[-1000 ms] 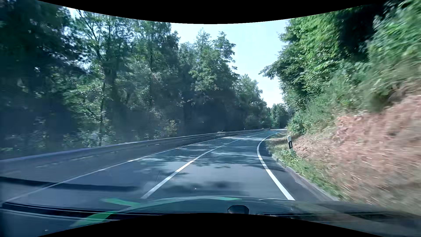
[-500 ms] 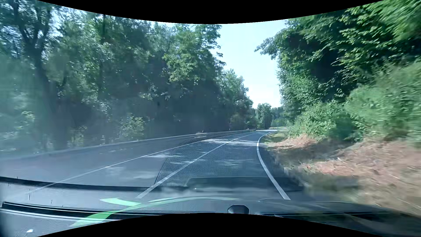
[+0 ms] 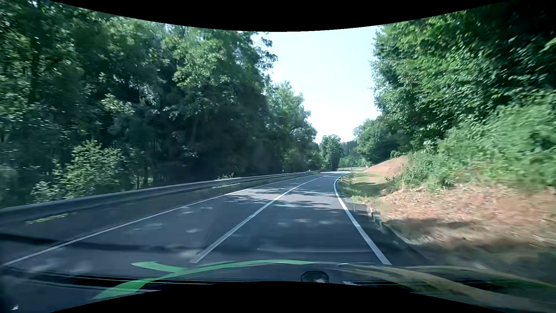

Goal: Follow the waypoints while adhering to traffic rules and regulations

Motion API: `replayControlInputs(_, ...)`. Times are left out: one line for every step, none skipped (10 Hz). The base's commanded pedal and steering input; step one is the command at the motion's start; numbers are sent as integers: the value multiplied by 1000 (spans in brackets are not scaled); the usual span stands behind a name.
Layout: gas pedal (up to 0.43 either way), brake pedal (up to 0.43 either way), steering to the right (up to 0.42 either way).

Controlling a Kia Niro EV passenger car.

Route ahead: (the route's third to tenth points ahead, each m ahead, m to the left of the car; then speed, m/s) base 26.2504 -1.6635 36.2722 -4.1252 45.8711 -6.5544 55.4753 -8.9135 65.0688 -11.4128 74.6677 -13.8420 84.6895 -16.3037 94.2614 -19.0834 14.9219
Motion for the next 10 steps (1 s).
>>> replayControlInputs(280, 0, 43)
replayControlInputs(280, 0, 41)
replayControlInputs(280, 0, 40)
replayControlInputs(280, 0, 38)
replayControlInputs(280, 0, 36)
replayControlInputs(280, 0, 36)
replayControlInputs(280, 0, 35)
replayControlInputs(287, 0, 32)
replayControlInputs(287, 0, 30)
replayControlInputs(299, 0, 28)
